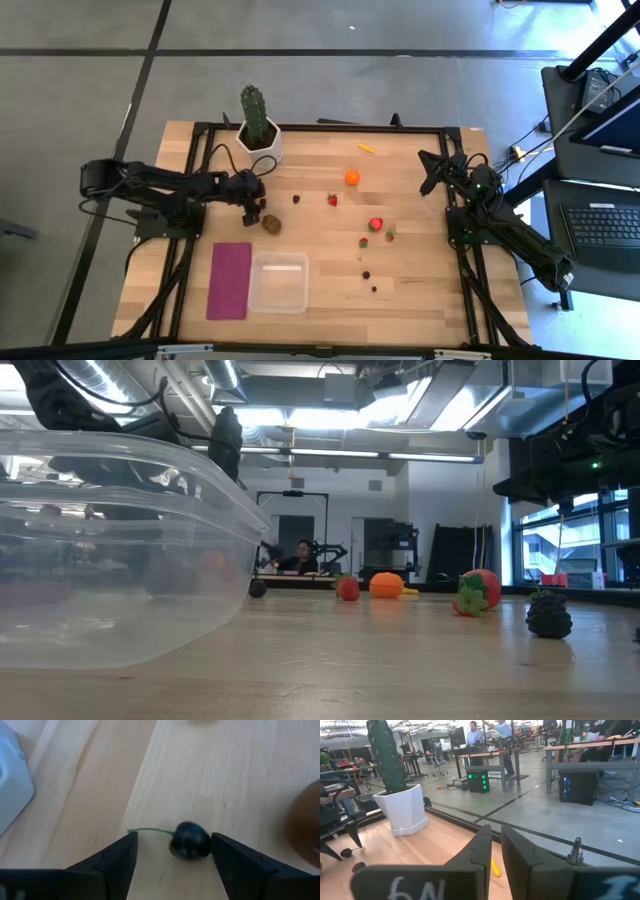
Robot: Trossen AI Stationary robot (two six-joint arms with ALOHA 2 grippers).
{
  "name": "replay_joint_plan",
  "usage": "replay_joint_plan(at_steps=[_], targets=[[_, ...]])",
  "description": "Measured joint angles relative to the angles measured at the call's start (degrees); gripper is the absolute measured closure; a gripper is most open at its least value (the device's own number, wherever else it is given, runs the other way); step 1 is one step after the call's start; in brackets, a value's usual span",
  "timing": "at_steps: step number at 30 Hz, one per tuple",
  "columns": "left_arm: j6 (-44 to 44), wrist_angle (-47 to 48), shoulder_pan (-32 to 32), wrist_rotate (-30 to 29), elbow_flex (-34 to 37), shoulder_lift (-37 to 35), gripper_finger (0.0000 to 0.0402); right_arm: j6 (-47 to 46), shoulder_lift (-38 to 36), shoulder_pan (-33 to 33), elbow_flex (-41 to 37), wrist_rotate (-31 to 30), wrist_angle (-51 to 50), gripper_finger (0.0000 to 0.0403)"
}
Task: Pick and placing Produce into tupperware
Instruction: Put the cherry into the transparent bin
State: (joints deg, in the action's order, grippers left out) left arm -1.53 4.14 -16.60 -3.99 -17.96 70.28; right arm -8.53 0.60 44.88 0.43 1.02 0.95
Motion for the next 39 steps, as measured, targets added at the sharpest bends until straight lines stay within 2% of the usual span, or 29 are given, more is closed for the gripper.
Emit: replay_joint_plan(at_steps=[19, 39], targets=[[-0.01, -1.42, 0.00, 1.13, -0.07, 1.40, 0.0161, -0.02, 0.02, 0.00, 0.00, 0.02, -0.02, 0.0357], [-0.10, -1.25, 0.07, 2.45, 0.00, 1.47, 0.0280, -0.18, 0.02, 0.00, 0.00, 0.02, -0.02, 0.0357]])
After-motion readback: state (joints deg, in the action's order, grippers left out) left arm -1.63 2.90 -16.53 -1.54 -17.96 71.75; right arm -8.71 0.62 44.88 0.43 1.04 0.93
